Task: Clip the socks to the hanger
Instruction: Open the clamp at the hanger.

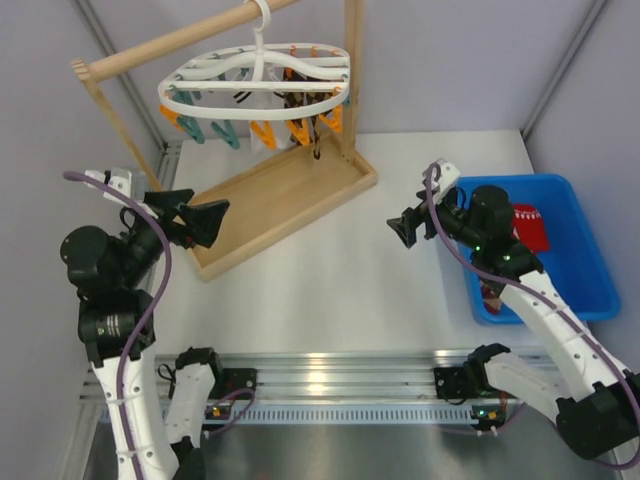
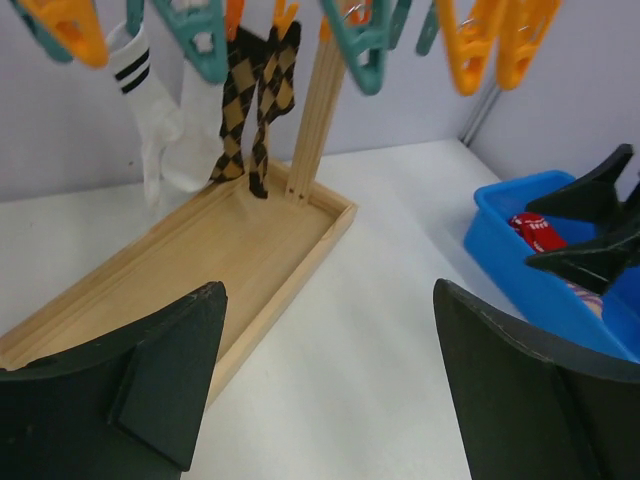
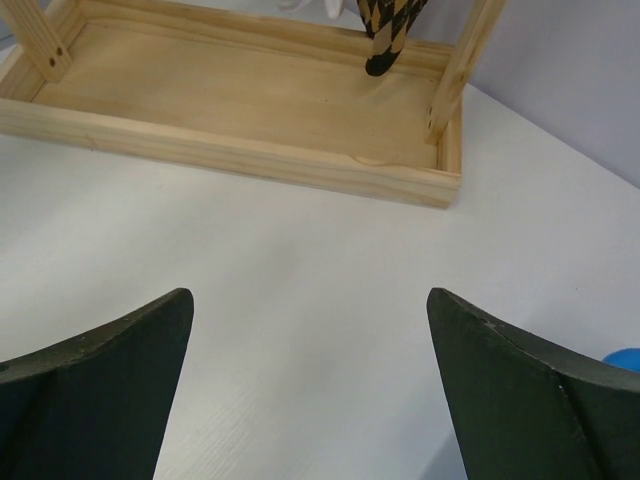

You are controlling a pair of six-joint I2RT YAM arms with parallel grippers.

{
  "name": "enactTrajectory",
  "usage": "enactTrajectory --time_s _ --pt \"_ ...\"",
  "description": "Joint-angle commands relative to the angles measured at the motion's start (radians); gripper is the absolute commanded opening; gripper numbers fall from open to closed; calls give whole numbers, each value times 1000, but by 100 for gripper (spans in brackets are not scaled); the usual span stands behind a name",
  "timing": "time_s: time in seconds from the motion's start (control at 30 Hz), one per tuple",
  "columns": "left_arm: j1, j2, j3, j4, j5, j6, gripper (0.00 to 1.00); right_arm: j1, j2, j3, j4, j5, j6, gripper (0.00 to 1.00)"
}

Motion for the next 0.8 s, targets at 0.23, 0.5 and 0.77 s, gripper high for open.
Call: enactTrajectory --time_s 0.23,0.5,0.77 --pt "2 145 118 266 153 -289 86 -6 67 108 75 -34 17 100" --pt "-118 248 199 299 131 -359 82 -9 106 118 101 -36 25 100" --pt "-482 318 261 169 -271 -210 74 -8 135 138 105 -36 17 100"
